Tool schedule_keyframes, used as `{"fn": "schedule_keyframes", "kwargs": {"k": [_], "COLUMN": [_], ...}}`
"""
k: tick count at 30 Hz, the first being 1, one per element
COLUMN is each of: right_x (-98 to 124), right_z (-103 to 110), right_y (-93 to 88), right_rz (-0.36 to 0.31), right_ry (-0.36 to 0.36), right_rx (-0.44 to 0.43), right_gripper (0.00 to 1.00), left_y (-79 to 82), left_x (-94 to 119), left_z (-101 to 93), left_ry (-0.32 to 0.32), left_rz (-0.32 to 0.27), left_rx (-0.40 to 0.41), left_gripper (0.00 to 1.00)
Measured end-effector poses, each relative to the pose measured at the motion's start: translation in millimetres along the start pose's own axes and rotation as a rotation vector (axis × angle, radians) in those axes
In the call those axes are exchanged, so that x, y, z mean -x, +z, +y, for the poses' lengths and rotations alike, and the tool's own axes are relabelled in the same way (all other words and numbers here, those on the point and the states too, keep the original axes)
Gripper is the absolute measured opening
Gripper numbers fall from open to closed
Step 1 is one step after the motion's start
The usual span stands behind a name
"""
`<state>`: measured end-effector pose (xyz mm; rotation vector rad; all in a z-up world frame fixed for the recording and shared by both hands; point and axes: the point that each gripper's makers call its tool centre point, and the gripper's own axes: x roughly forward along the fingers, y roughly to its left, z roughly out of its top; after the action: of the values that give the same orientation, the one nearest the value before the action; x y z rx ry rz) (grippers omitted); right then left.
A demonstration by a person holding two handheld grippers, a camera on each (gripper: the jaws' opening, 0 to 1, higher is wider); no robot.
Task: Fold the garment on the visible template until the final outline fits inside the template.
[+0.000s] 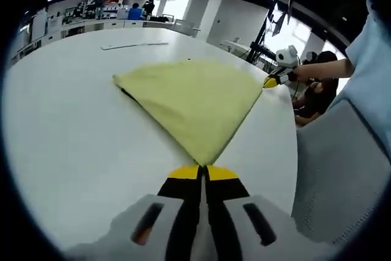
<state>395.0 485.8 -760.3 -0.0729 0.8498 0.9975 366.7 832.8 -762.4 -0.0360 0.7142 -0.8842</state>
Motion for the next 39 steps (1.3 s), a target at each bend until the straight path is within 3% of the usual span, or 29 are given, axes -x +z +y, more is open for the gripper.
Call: {"fn": "schedule_keyframes", "kwargs": {"k": [7, 12, 15, 17, 19, 24, 27, 31, 32, 39], "right_x": [1.2, 1.1, 4.3, 9.3, 14.0, 19.5, 19.1, 17.3, 17.0, 21.7], "right_z": [-3.6, -6.7, -9.7, -11.2, -10.4, -11.2, -13.9, -10.8, -10.2, -4.5], "right_y": [-4.7, -4.8, -3.9, -1.4, 3.3, 11.8, 13.7, 16.7, 18.2, 23.0], "right_rz": [-0.007, -0.010, -0.018, -0.033, -0.052, -0.100, -0.115, -0.140, -0.150, -0.169], "right_ry": [0.007, -0.003, -0.021, -0.038, -0.059, -0.108, -0.146, -0.163, -0.174, -0.196], "right_rx": [-0.013, -0.017, 0.007, -0.004, -0.004, 0.006, 0.018, 0.013, 0.016, 0.031], "right_gripper": [0.00, 0.00, 0.00, 0.06, 0.17, 0.56, 0.71, 0.94, 0.99, 1.00], "left_y": [-7.1, -5.8, -3.7, -2.5, 4.2, 19.3, 29.0, 34.5, 34.6, 30.9], "left_x": [4.0, 2.4, 5.6, 9.2, 14.7, 24.7, 26.6, 23.2, 23.2, 22.6], "left_z": [-5.1, -3.4, -4.3, -4.1, -0.7, 0.4, -0.4, -1.1, -2.3, -7.1], "left_ry": [0.019, 0.046, 0.055, 0.062, 0.095, 0.142, 0.164, 0.196, 0.194, 0.187], "left_rz": [-0.018, -0.026, -0.037, -0.043, -0.081, -0.146, -0.170, -0.174, -0.170, -0.154], "left_rx": [0.029, 0.118, 0.117, 0.129, 0.147, 0.129, 0.067, 0.045, 0.033, 0.021], "left_gripper": [0.00, 0.00, 0.01, 0.03, 0.10, 0.46, 0.59, 0.96, 0.97, 0.99]}}
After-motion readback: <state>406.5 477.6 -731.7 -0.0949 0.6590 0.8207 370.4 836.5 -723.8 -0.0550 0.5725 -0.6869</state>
